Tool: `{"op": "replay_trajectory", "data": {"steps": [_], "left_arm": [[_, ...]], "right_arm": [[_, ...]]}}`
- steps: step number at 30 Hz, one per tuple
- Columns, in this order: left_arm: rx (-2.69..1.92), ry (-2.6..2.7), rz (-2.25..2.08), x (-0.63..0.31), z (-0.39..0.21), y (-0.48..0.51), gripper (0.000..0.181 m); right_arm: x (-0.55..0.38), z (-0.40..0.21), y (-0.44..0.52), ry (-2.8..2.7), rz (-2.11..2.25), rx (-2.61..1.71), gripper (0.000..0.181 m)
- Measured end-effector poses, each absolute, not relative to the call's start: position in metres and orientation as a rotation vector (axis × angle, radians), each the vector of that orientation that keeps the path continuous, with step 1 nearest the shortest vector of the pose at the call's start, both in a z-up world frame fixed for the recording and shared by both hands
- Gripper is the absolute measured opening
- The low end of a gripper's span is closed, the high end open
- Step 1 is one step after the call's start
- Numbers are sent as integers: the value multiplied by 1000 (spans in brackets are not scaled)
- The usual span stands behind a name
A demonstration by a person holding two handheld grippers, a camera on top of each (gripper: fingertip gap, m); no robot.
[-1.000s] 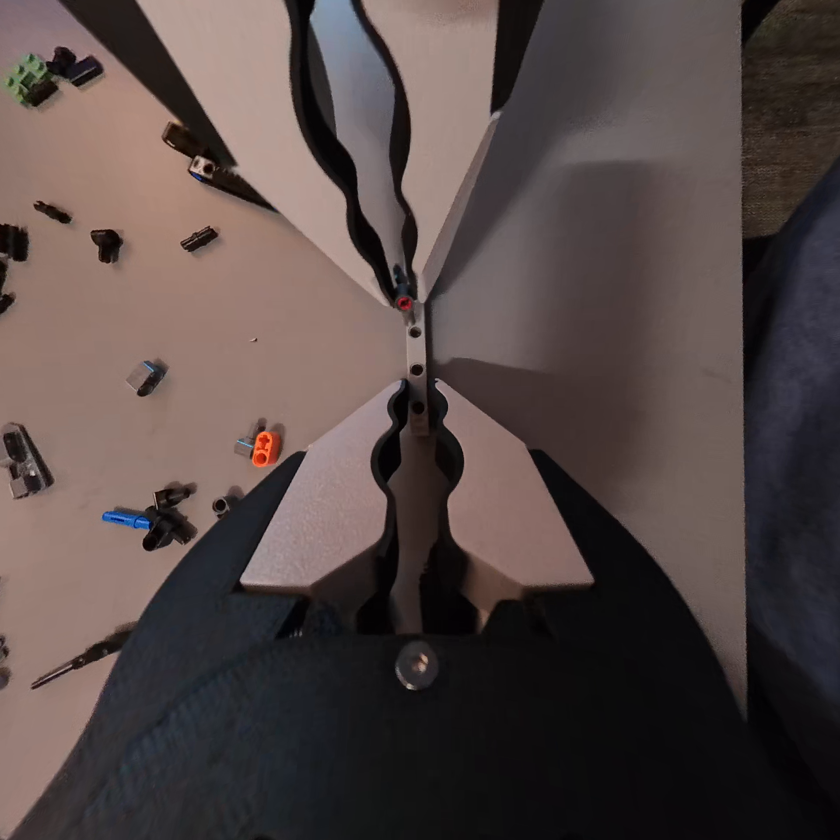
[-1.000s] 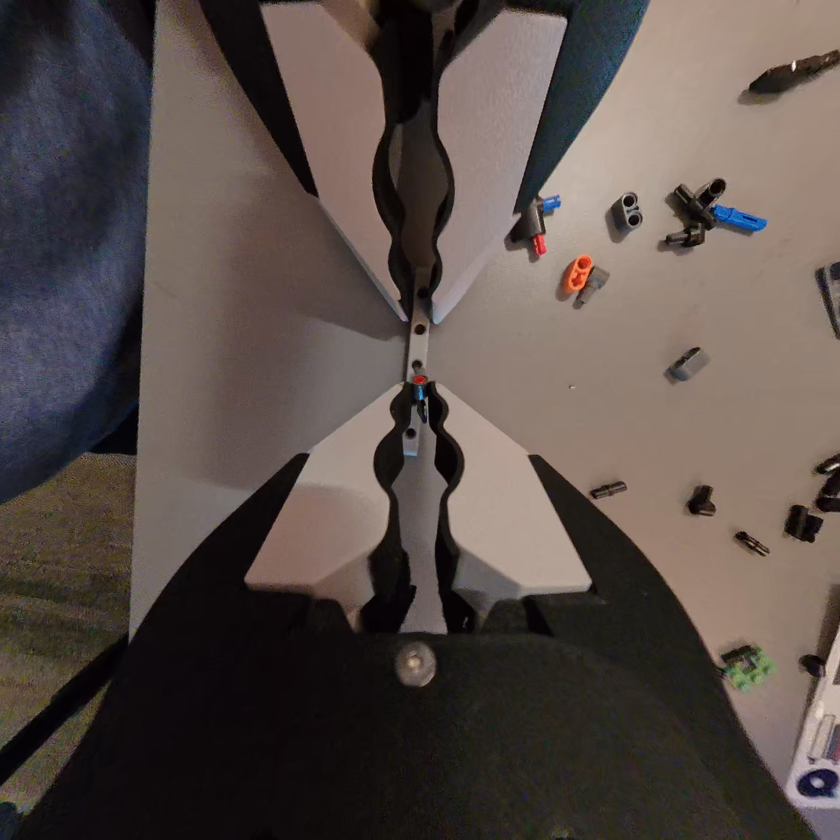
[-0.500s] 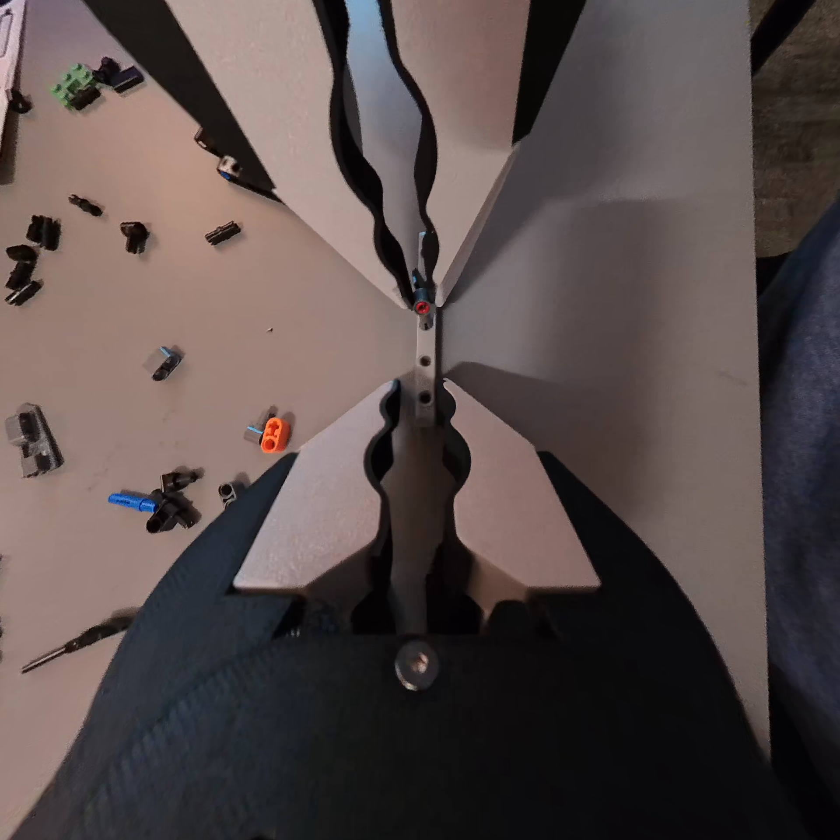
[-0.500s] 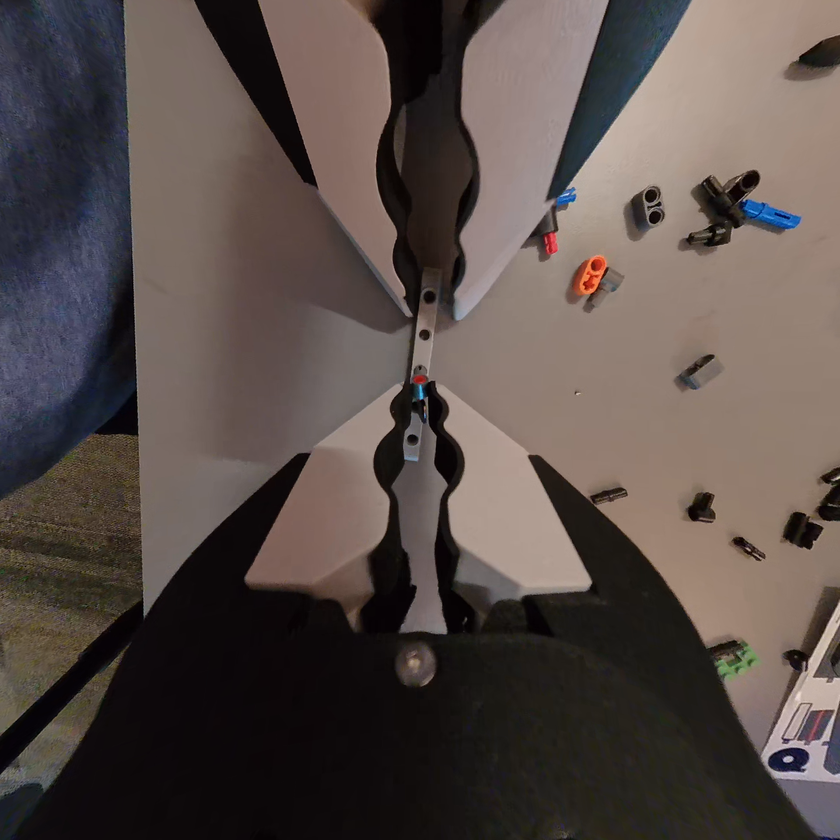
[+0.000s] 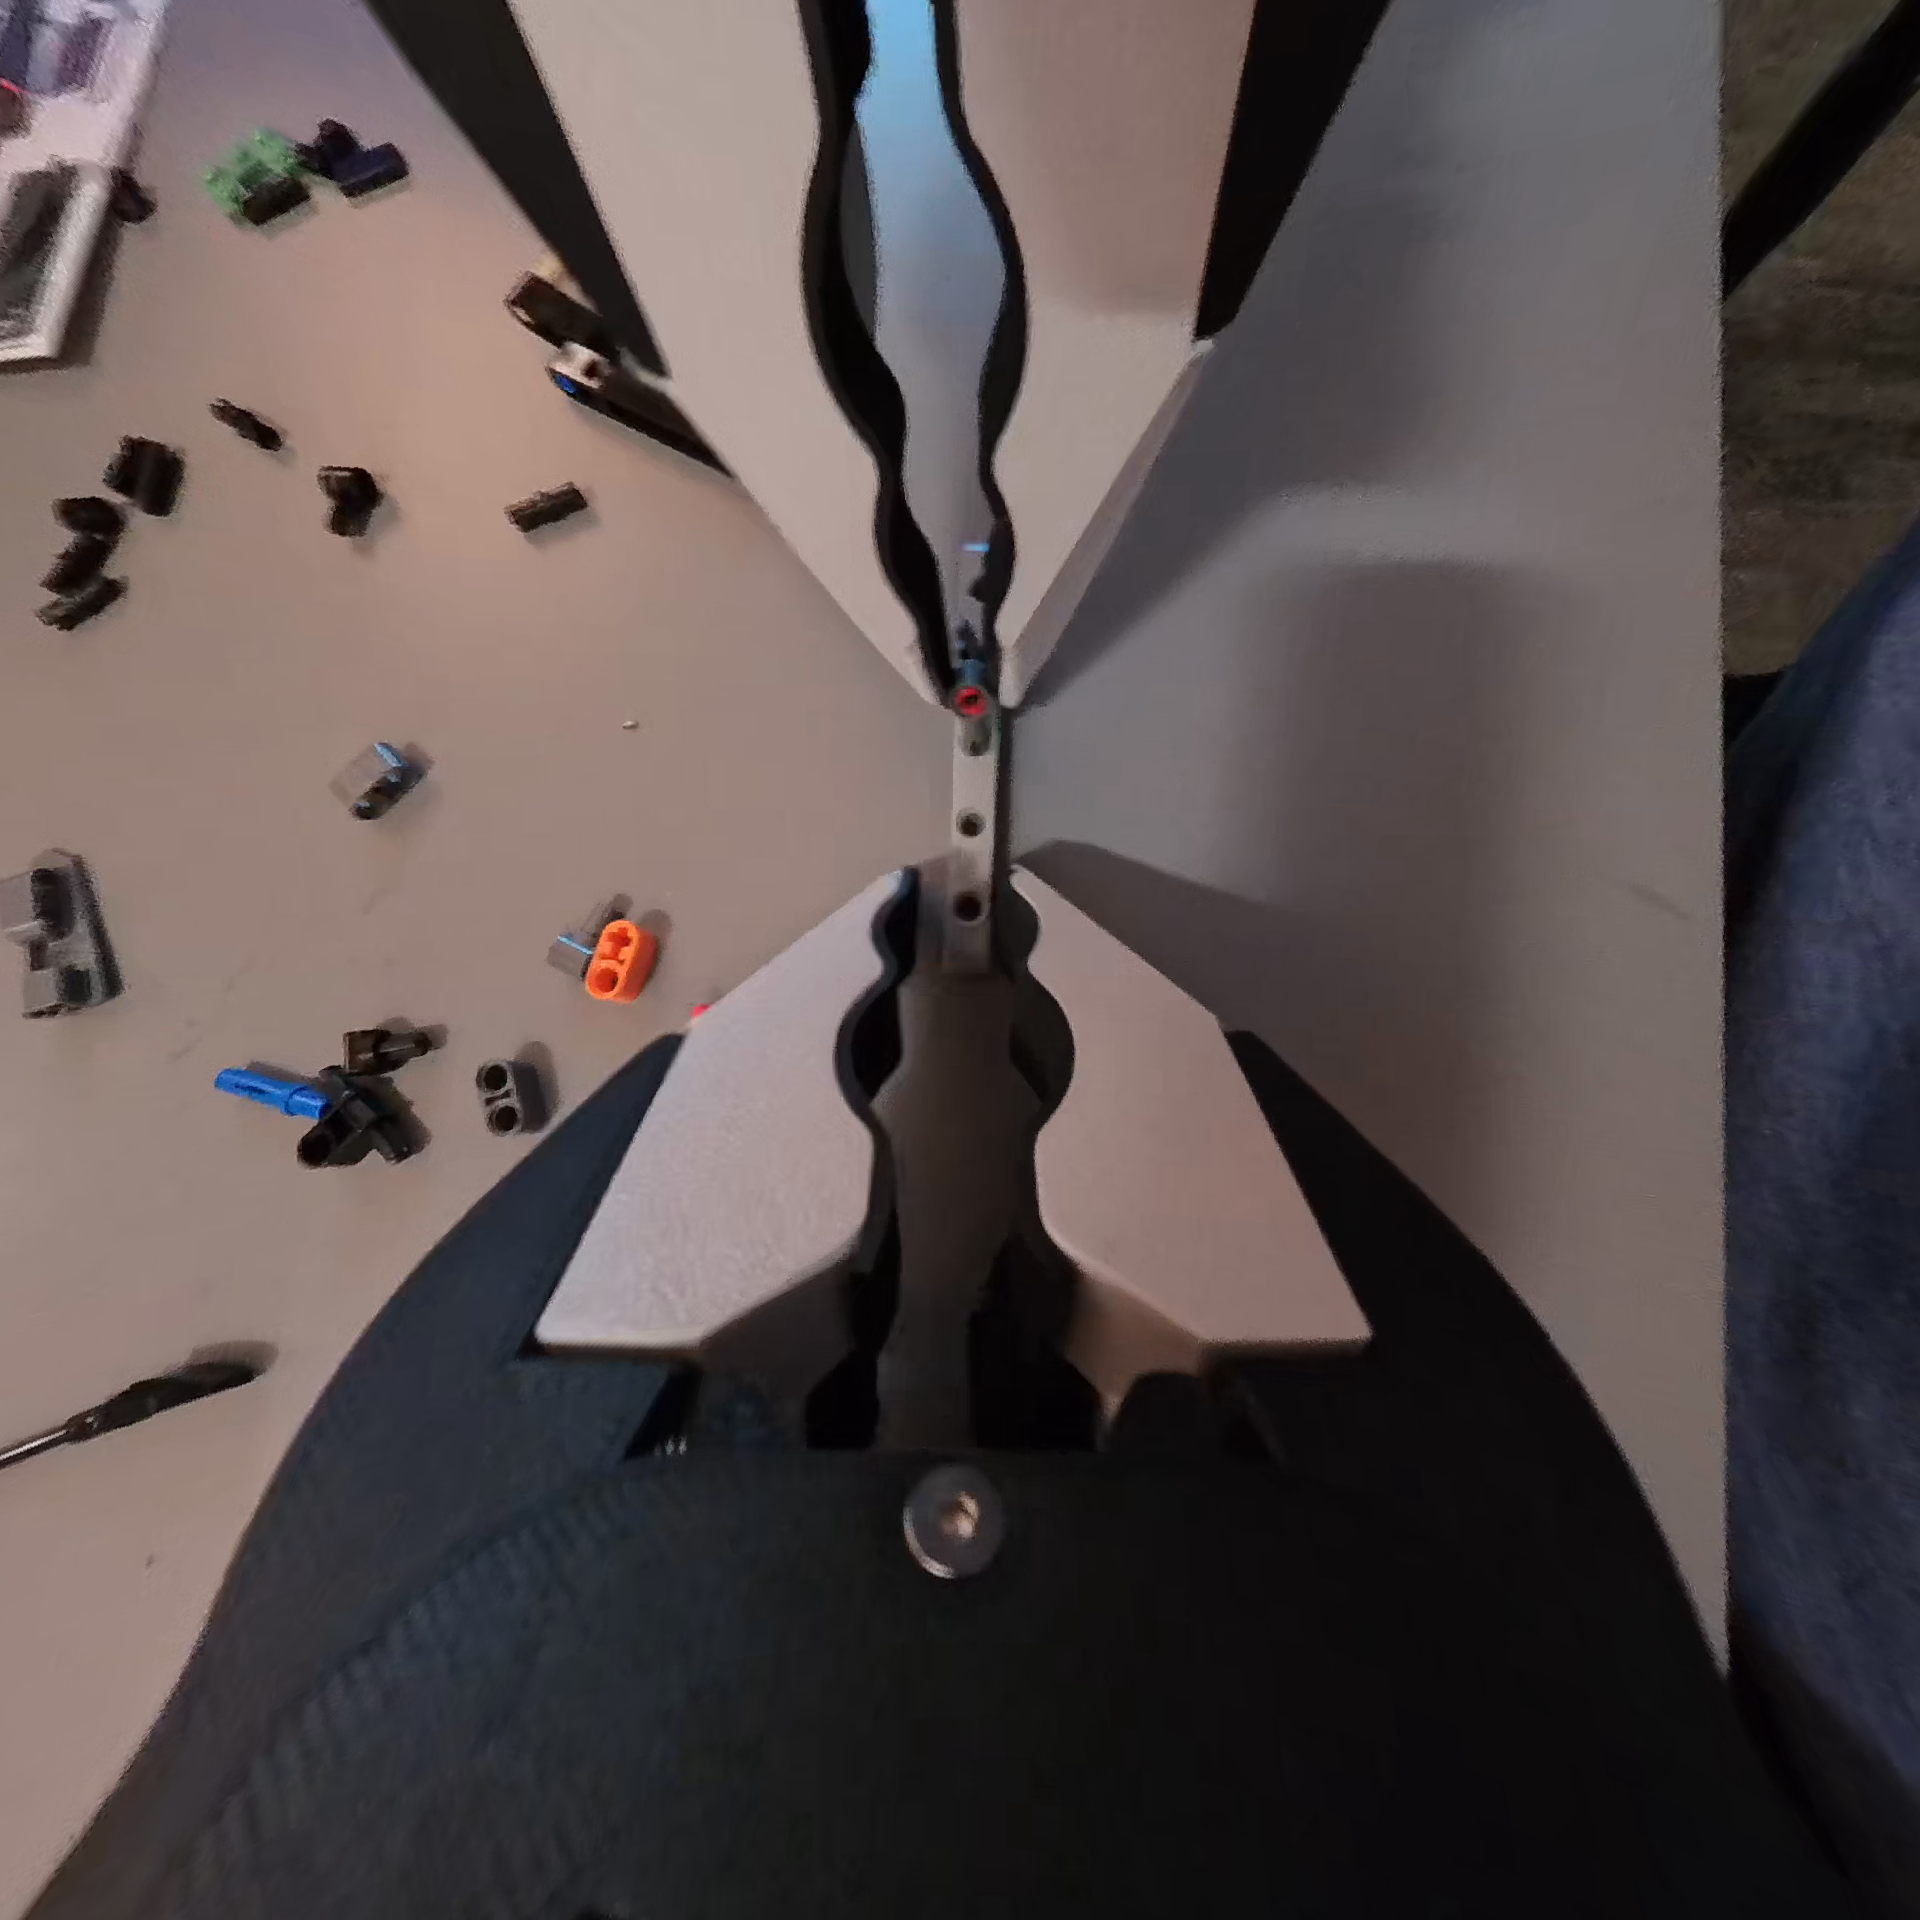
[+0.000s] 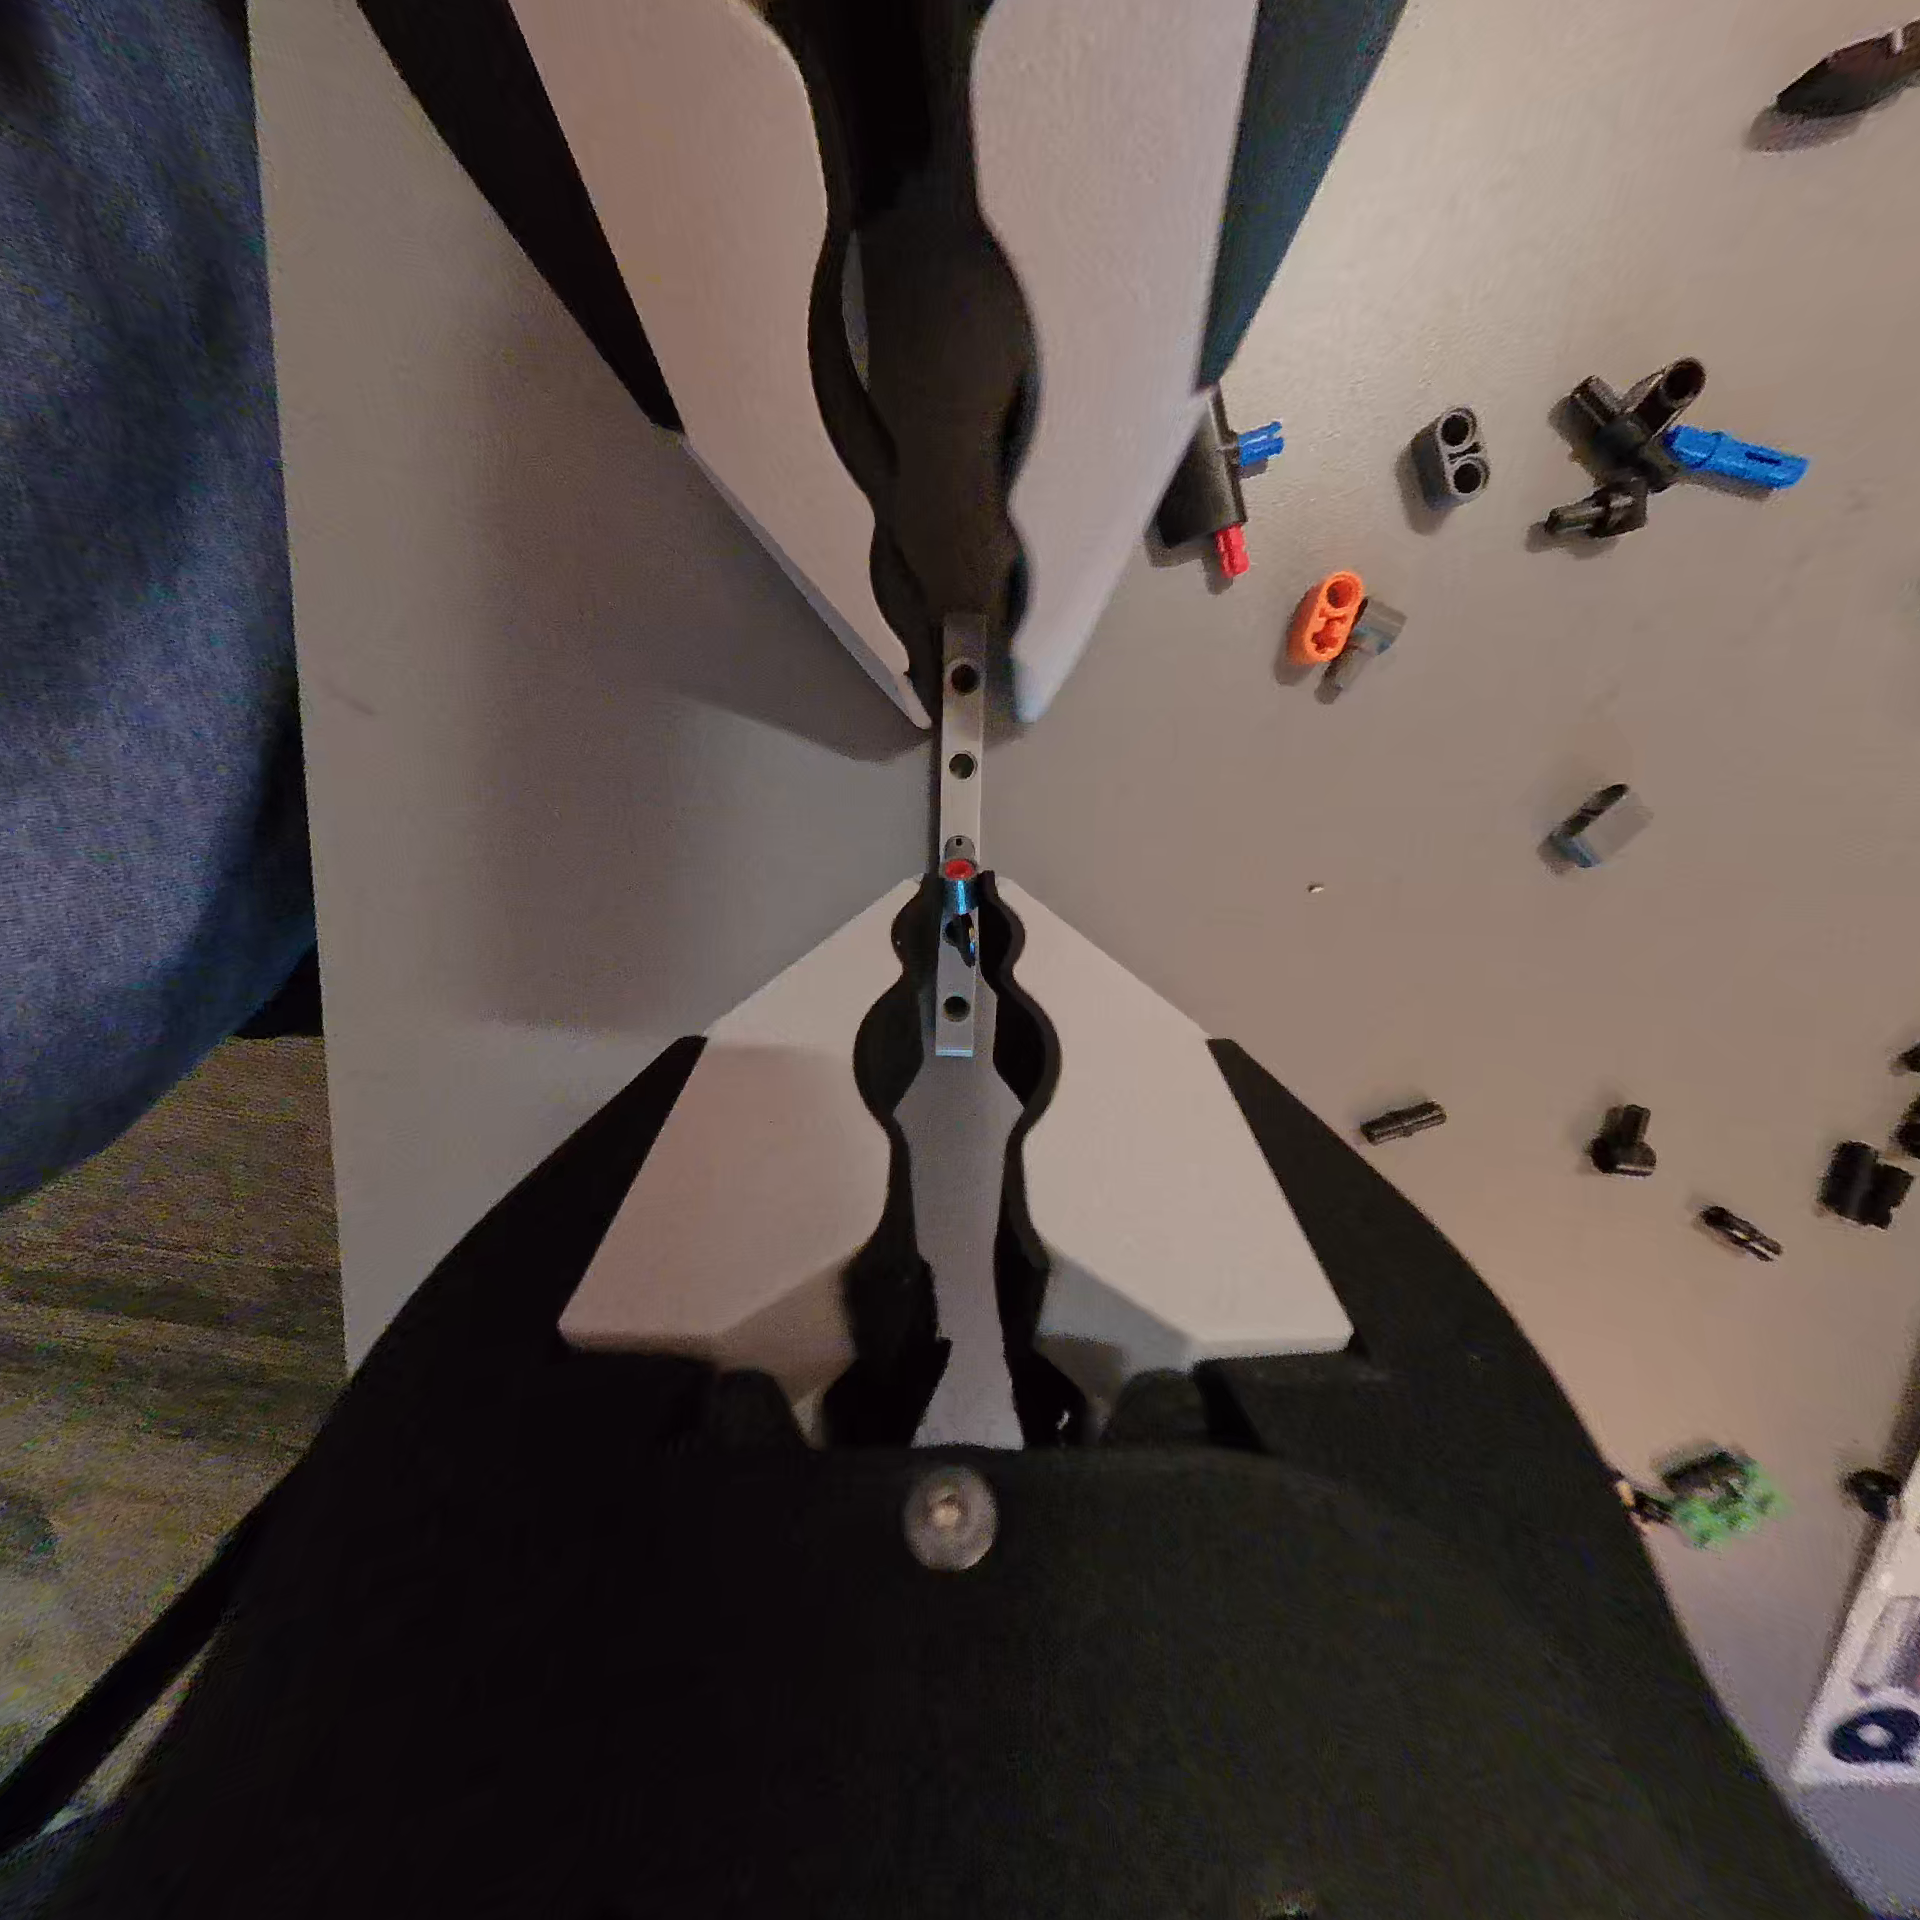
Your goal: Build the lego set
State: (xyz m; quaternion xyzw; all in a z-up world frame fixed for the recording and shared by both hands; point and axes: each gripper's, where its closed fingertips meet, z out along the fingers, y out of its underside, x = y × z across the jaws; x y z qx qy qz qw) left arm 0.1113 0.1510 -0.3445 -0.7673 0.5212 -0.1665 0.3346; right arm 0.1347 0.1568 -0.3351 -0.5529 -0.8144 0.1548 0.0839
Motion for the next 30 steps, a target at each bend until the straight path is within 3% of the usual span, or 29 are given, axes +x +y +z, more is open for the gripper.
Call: {"op": "replay_trajectory", "data": {"steps": [6,10,16,30], "left_arm": [[-1880,1294,-360,113,-322,157,23],[-1753,1324,-254,129,-306,153,21],[-1659,1275,-87,133,-291,159,3],[-1649,1005,-211,130,-260,158,2]], "right_arm": [[136,-318,159,-2208,754,-1748,4],[132,-302,158,-2017,997,-1805,4],[130,-283,152,-1854,1262,-1827,4],[124,-249,153,-1543,1548,-1758,5]]}}
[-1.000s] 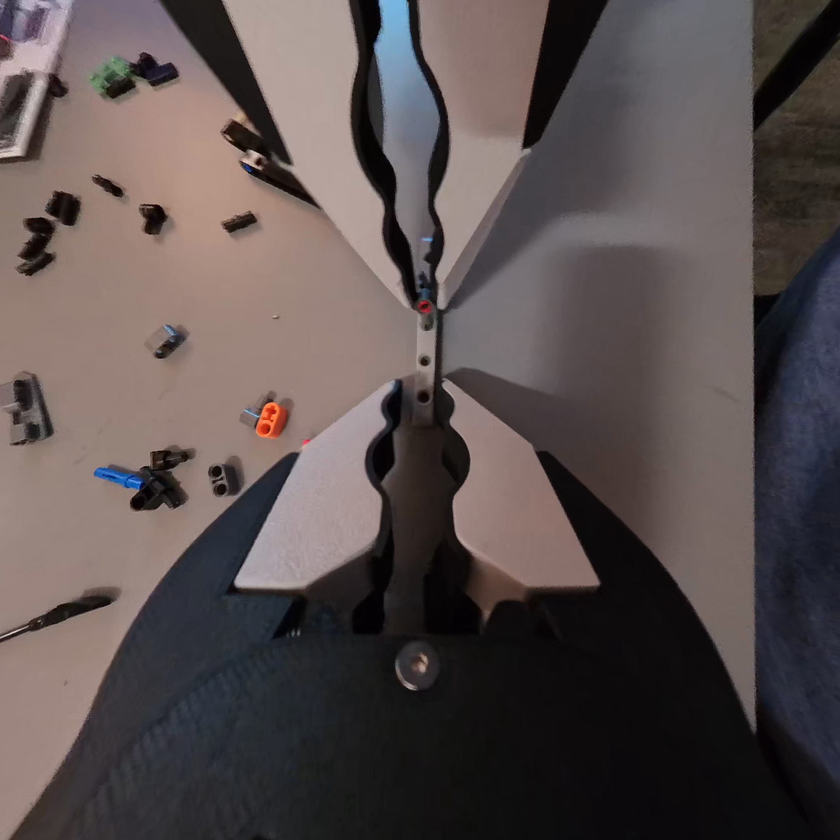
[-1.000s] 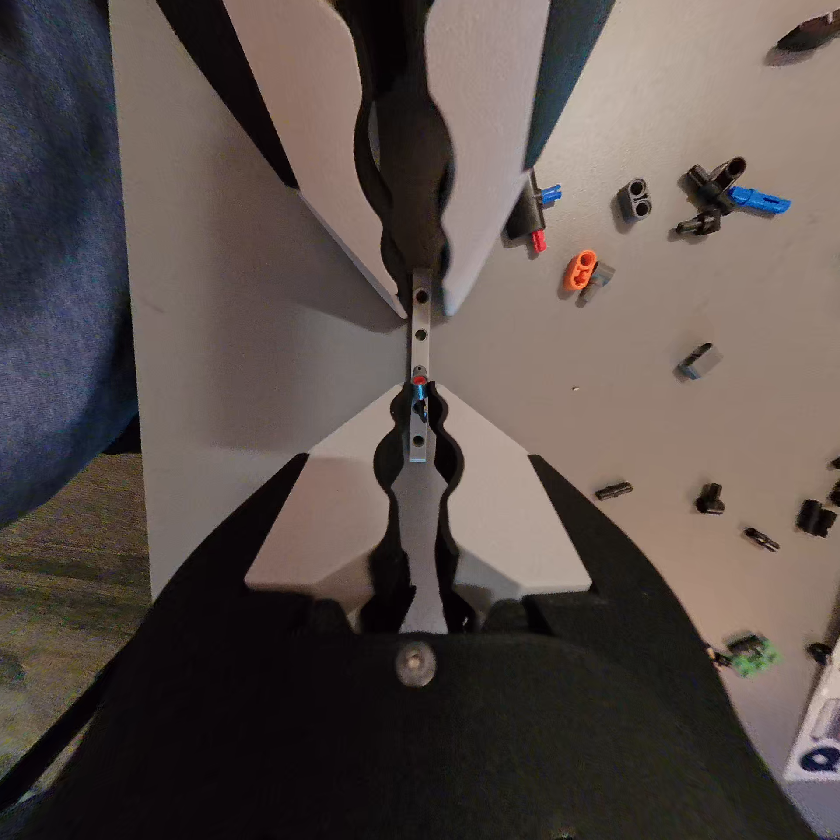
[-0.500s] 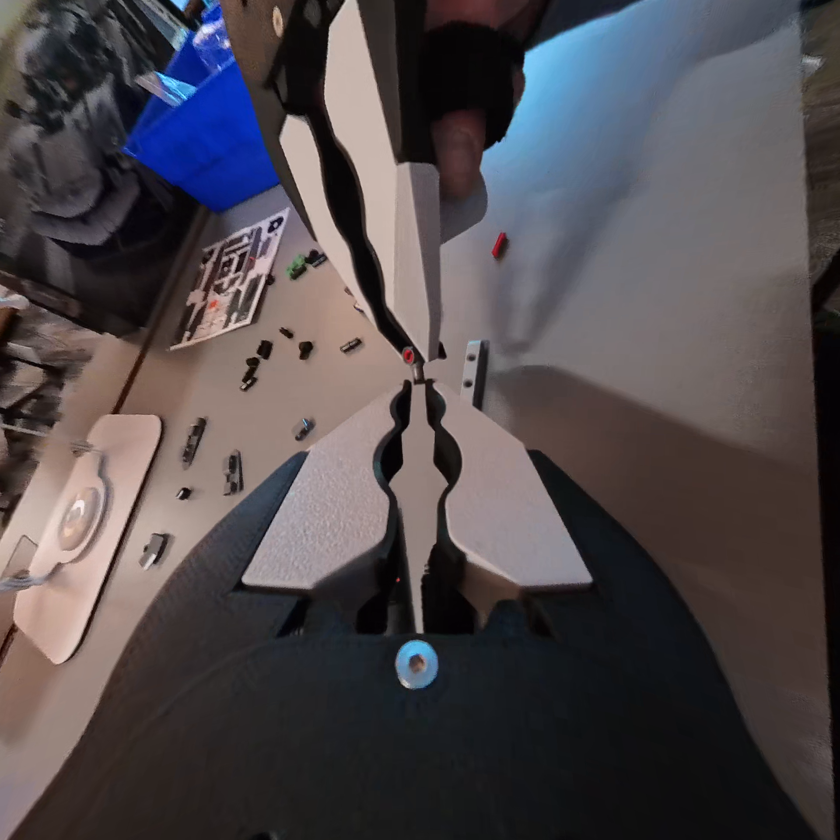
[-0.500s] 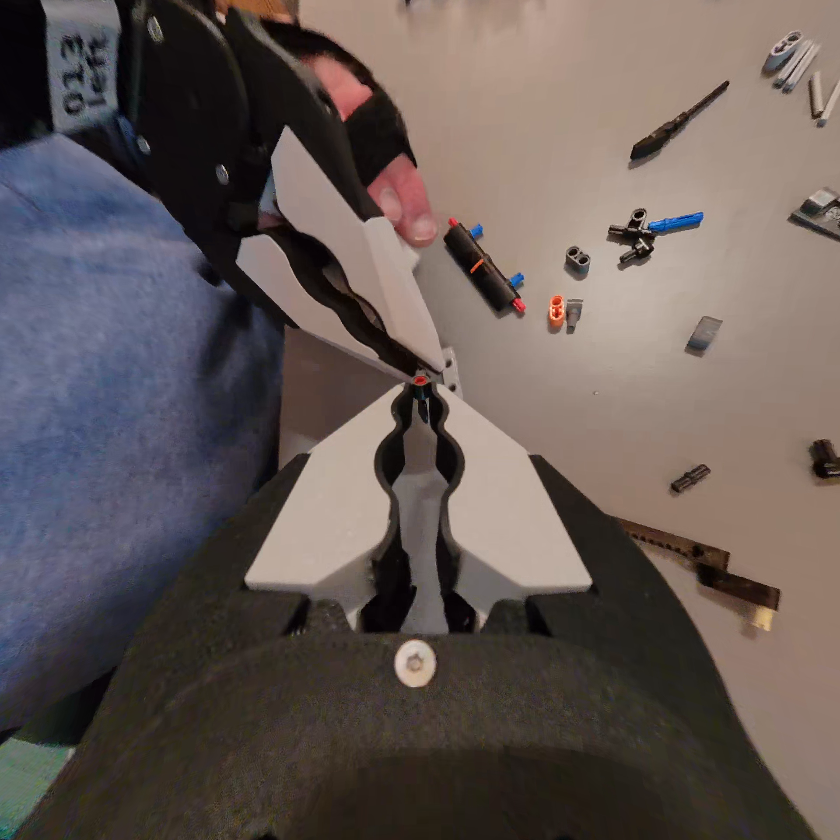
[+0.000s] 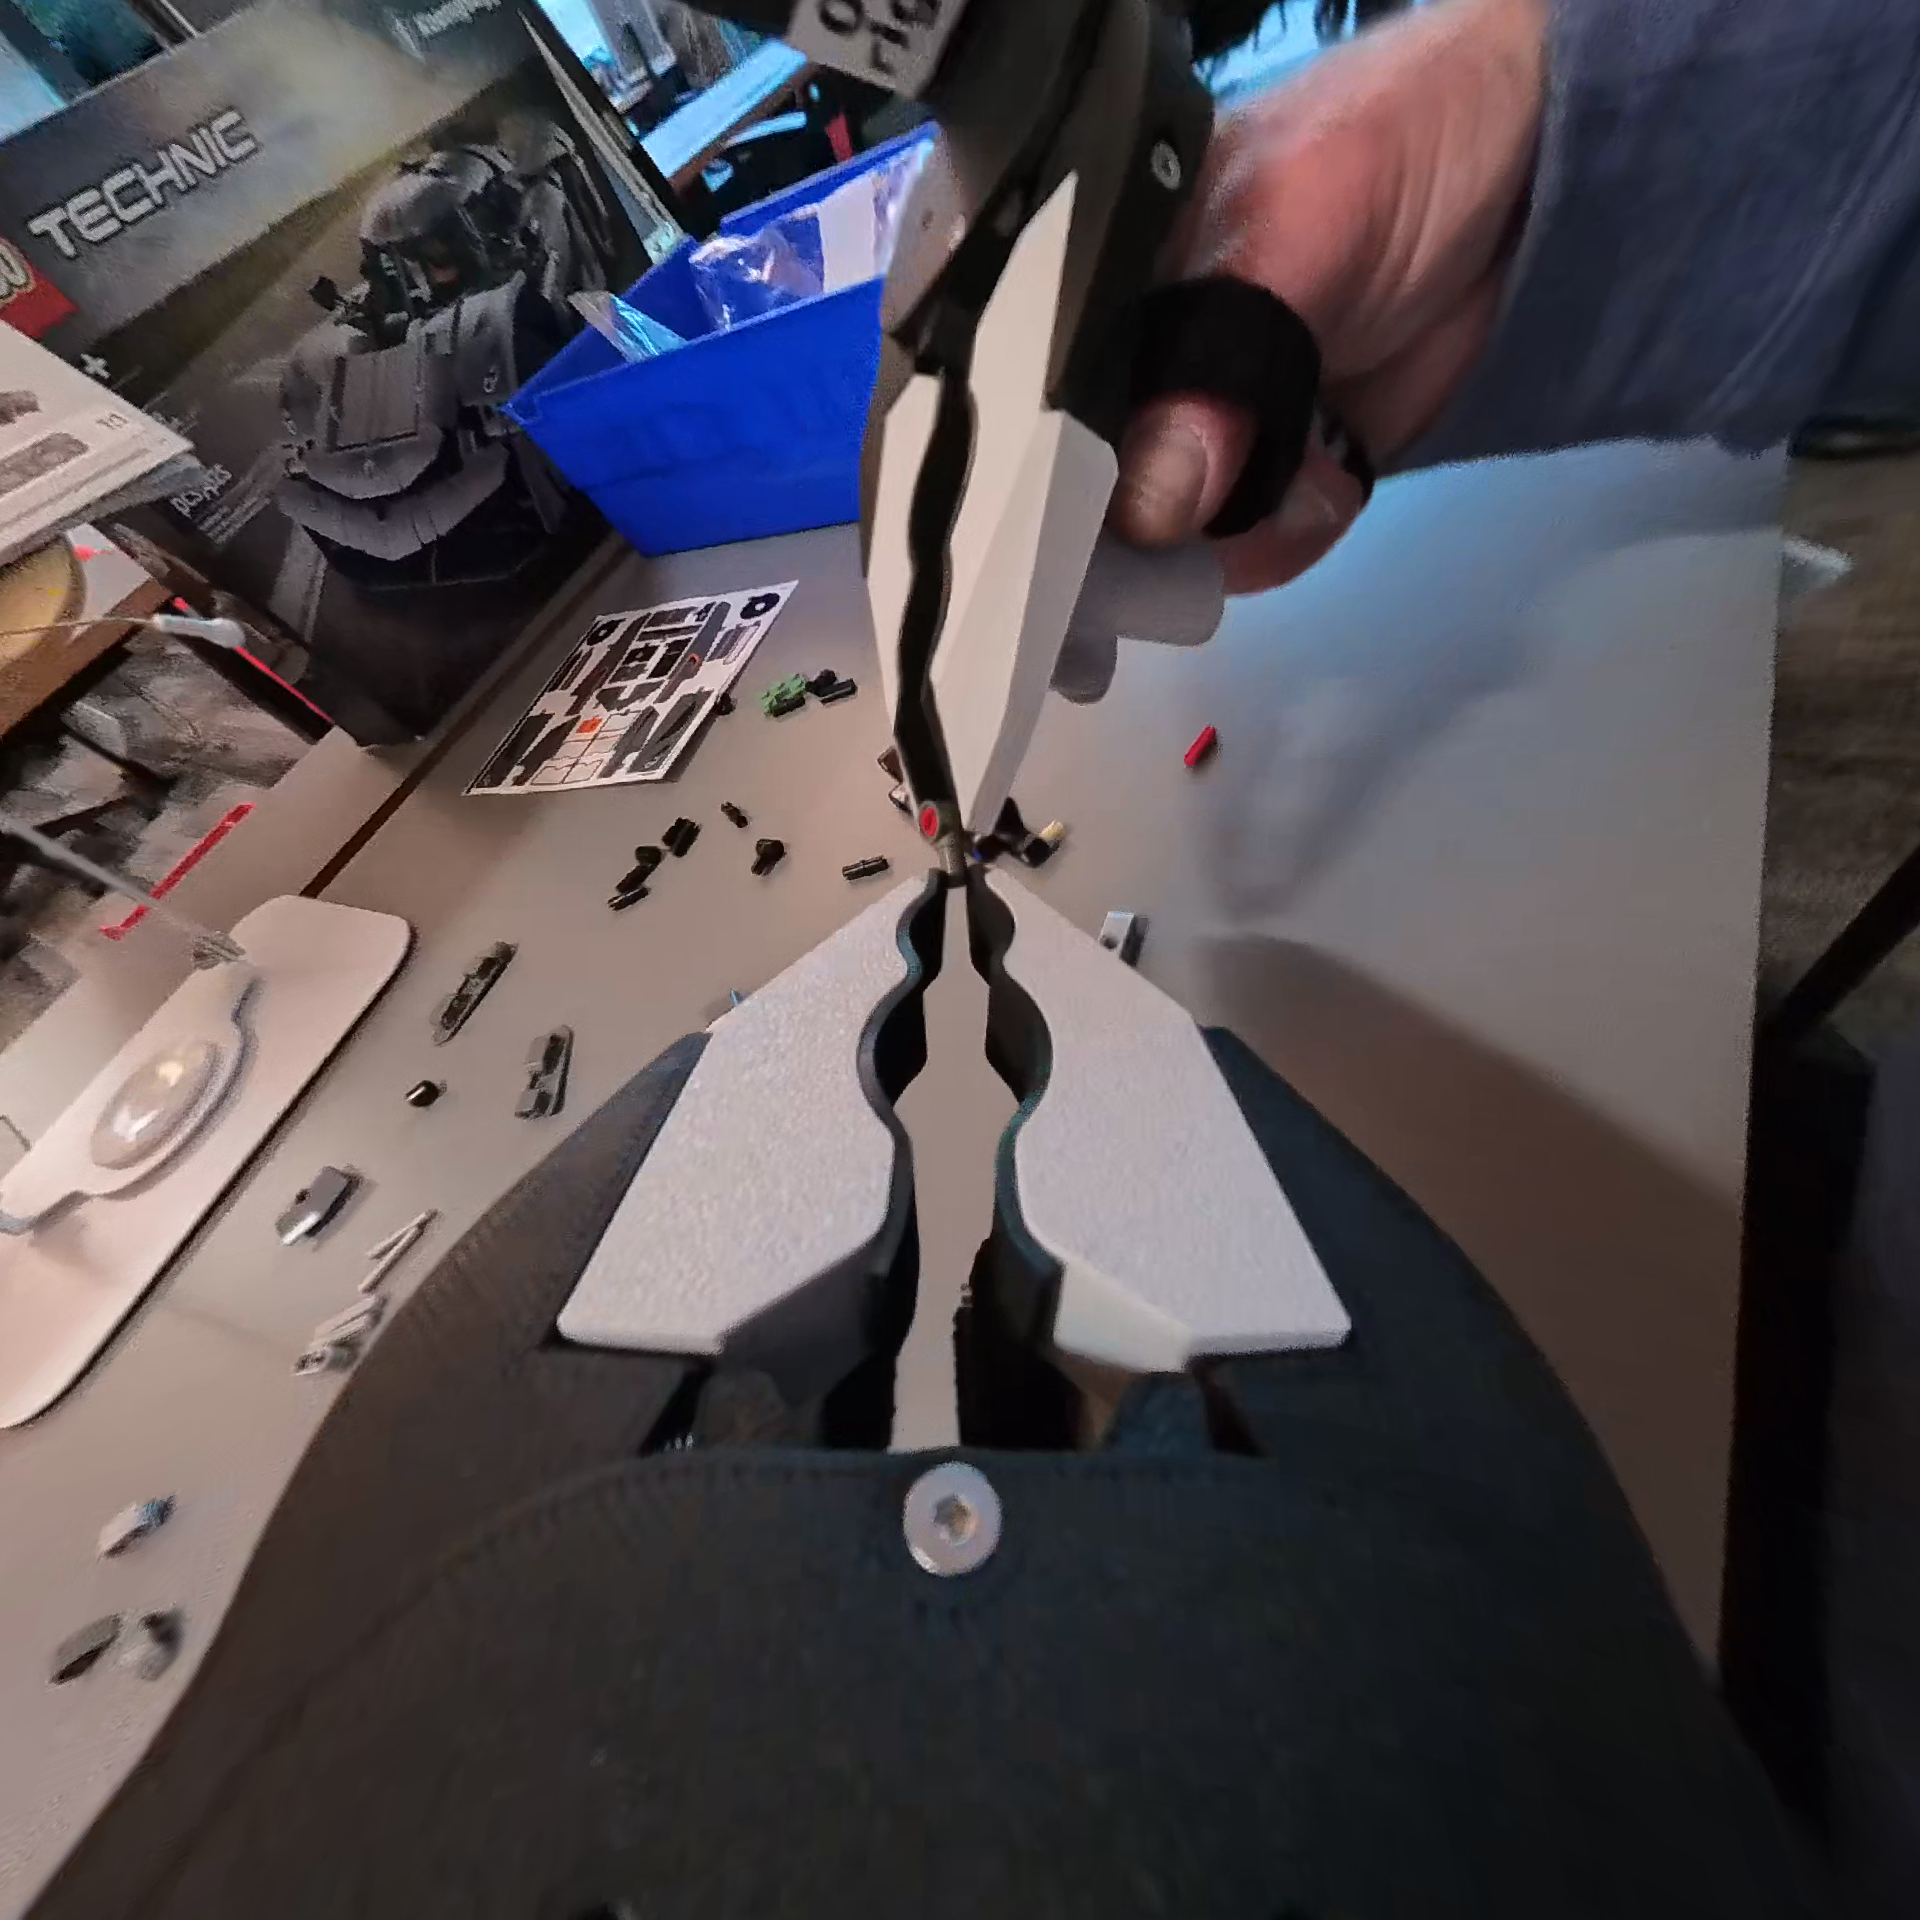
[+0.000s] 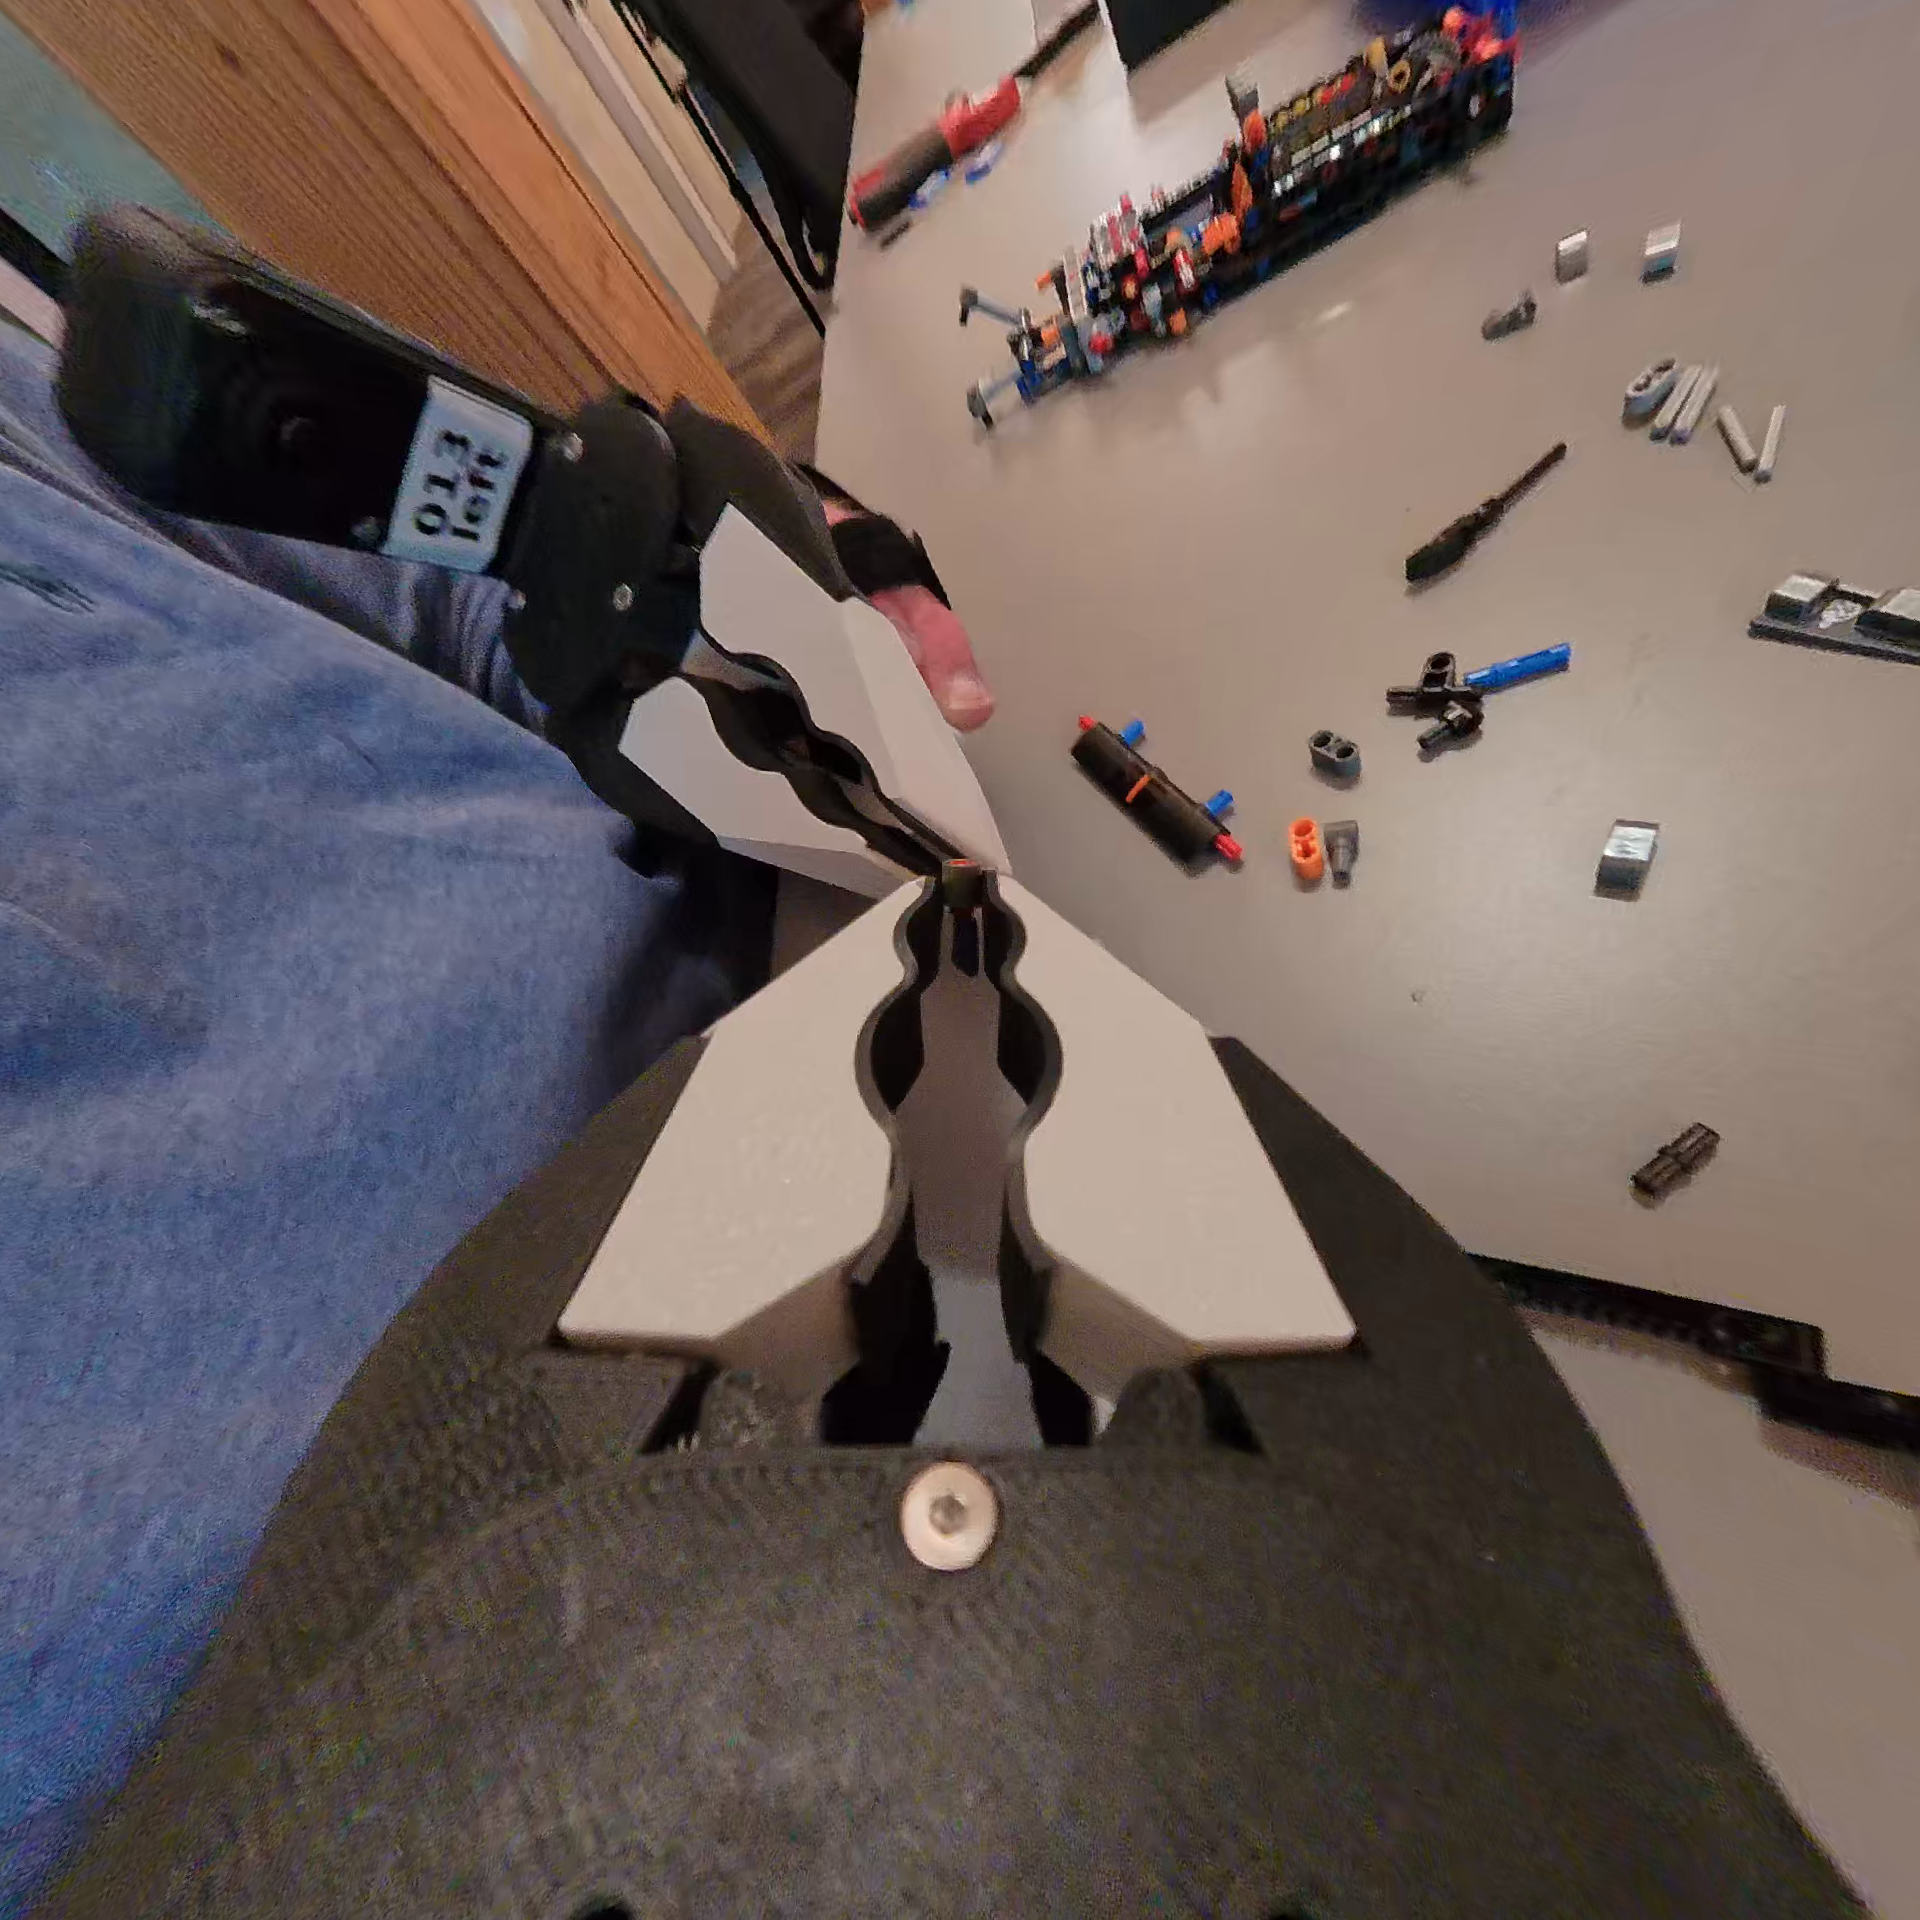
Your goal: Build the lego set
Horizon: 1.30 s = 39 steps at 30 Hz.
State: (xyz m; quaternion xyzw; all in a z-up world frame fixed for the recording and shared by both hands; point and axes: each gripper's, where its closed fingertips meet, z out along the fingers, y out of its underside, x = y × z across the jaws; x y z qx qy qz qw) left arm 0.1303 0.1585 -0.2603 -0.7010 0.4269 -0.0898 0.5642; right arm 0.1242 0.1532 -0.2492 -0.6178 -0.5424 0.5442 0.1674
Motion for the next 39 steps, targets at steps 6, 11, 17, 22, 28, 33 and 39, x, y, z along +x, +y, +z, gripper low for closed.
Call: {"op": "replay_trajectory", "data": {"steps": [6,11,17,22,28,33,39], "left_arm": [[-1634,920,-258,131,-249,157,2],[-1617,918,-193,130,-248,158,2],[-1701,915,-213,123,-267,159,10],[-2008,1003,-344,109,-319,150,14],[-2105,910,-426,108,-332,159,11],[-2125,931,-425,109,-336,160,8],[-2130,949,-408,109,-338,158,5]], "right_arm": [[123,-237,152,-1440,1684,-1730,4],[123,-236,152,-1409,1716,-1749,4],[129,-261,157,-1592,1425,-1777,4],[138,-302,161,-1926,965,-1735,4],[134,-317,154,-2107,779,-1621,4],[131,-326,153,-2167,717,-1591,4],[129,-331,153,-2170,715,-1589,4]]}}
